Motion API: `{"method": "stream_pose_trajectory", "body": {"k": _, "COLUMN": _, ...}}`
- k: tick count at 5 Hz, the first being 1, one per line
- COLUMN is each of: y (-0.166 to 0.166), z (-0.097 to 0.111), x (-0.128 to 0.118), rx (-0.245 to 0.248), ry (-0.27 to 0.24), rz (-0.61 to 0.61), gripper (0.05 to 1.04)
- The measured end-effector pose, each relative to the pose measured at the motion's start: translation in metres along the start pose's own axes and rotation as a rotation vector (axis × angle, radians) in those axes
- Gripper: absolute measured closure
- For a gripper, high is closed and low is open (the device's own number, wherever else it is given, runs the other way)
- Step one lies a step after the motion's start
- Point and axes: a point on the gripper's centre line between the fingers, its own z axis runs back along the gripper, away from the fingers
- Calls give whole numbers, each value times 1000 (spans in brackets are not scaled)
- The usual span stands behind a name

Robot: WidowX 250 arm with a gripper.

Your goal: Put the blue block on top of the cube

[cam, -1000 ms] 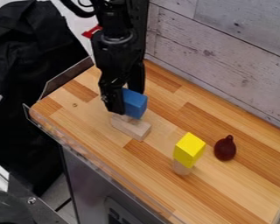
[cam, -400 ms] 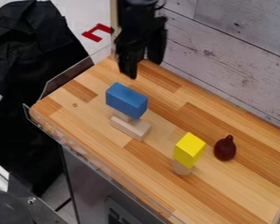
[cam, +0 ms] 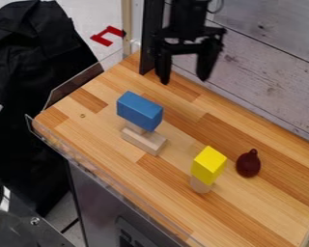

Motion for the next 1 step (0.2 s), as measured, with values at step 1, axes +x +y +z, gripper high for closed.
{"method": "stream_pose_trajectory", "body": {"k": 1, "y": 0, "z": -5, "x": -18, "rx": -44, "ry": 46, "rz": -237, "gripper": 83}}
